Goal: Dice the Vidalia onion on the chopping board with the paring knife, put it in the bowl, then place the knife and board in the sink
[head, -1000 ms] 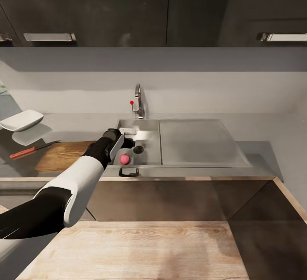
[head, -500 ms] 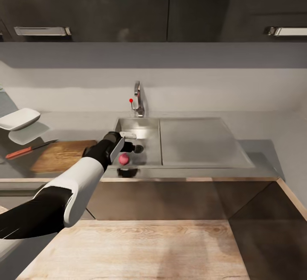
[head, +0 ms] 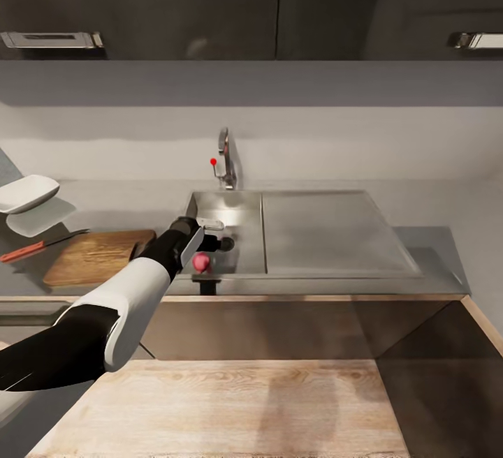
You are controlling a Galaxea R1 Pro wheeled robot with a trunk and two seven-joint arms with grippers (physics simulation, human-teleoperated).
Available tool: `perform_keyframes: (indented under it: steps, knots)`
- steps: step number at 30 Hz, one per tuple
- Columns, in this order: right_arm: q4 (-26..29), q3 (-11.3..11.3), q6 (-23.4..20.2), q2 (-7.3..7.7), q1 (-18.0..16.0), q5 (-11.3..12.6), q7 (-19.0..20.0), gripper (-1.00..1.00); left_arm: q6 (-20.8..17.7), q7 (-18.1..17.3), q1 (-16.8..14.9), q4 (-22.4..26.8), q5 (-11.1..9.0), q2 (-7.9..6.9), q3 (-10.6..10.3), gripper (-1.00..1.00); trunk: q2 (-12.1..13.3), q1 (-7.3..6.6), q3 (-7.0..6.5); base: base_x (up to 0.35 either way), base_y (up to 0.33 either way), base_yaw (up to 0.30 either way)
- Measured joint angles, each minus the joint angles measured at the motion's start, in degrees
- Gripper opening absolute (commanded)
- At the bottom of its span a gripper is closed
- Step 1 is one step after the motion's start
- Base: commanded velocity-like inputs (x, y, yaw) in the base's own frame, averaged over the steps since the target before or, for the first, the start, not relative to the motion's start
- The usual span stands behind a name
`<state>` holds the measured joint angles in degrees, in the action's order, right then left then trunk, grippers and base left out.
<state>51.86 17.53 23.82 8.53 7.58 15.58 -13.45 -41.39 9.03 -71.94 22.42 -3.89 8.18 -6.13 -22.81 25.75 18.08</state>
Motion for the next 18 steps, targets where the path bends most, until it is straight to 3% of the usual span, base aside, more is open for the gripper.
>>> perform_keyframes:
  steps: [18]
  knots:
    - [0.0,0.0,0.0,0.00,0.0,0.0,0.0,1.00,0.1,0.0,0.4,-0.2,0.0,0.02,0.0,1.00,0.0,0.00,1.69,0.000,0.000,0.000]
